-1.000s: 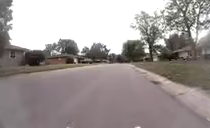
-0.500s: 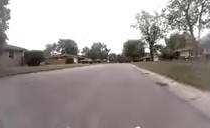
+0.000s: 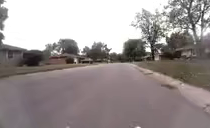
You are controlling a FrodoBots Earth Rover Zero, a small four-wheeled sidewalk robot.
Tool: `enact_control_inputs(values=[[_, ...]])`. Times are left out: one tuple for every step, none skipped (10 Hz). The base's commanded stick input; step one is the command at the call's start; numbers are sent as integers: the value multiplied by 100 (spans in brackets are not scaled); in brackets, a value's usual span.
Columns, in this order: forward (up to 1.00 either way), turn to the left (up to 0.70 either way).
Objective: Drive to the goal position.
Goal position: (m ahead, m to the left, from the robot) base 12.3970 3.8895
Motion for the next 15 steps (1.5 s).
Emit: enact_control_inputs(values=[[70,0],[70,0],[70,0],[70,0],[70,0],[70,0],[70,0],[70,0],[70,0],[70,0],[70,0],[70,0],[70,0],[70,0],[70,0]])
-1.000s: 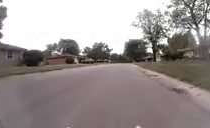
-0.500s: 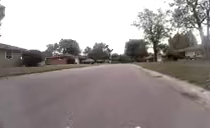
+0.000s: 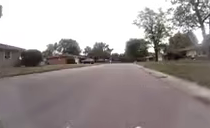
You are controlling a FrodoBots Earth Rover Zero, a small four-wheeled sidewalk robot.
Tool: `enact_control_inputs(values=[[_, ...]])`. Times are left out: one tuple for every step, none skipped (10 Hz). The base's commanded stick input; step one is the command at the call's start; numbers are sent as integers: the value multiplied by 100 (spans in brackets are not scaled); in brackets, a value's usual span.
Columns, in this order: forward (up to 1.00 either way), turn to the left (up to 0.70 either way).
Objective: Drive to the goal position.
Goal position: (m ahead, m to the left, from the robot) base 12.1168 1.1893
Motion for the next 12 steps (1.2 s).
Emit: enact_control_inputs(values=[[70,0],[70,0],[70,0],[70,0],[70,0],[70,0],[70,0],[70,0],[70,0],[70,0],[70,0],[70,0]])
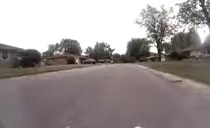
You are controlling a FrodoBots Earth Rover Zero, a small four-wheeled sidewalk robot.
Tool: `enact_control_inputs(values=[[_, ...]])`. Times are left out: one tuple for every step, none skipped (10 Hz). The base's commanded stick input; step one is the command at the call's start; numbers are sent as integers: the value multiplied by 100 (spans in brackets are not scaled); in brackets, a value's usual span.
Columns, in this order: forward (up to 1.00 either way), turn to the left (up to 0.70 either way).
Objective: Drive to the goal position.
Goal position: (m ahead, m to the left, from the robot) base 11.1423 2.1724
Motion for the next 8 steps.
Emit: enact_control_inputs(values=[[70,0],[70,0],[70,0],[70,0],[70,0],[70,0],[70,0],[70,0]])
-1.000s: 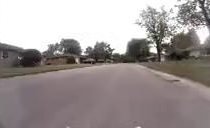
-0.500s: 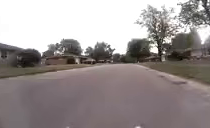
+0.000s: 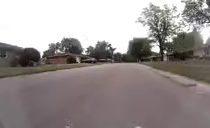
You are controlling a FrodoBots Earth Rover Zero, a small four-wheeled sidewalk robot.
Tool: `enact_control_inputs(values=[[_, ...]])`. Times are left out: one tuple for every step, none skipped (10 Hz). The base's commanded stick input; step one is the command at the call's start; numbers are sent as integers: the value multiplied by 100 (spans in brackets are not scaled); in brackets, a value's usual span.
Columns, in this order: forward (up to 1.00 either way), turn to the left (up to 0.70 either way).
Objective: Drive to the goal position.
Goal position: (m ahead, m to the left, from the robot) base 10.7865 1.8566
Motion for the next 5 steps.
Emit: enact_control_inputs(values=[[70,0],[70,0],[70,0],[70,0],[70,0]])
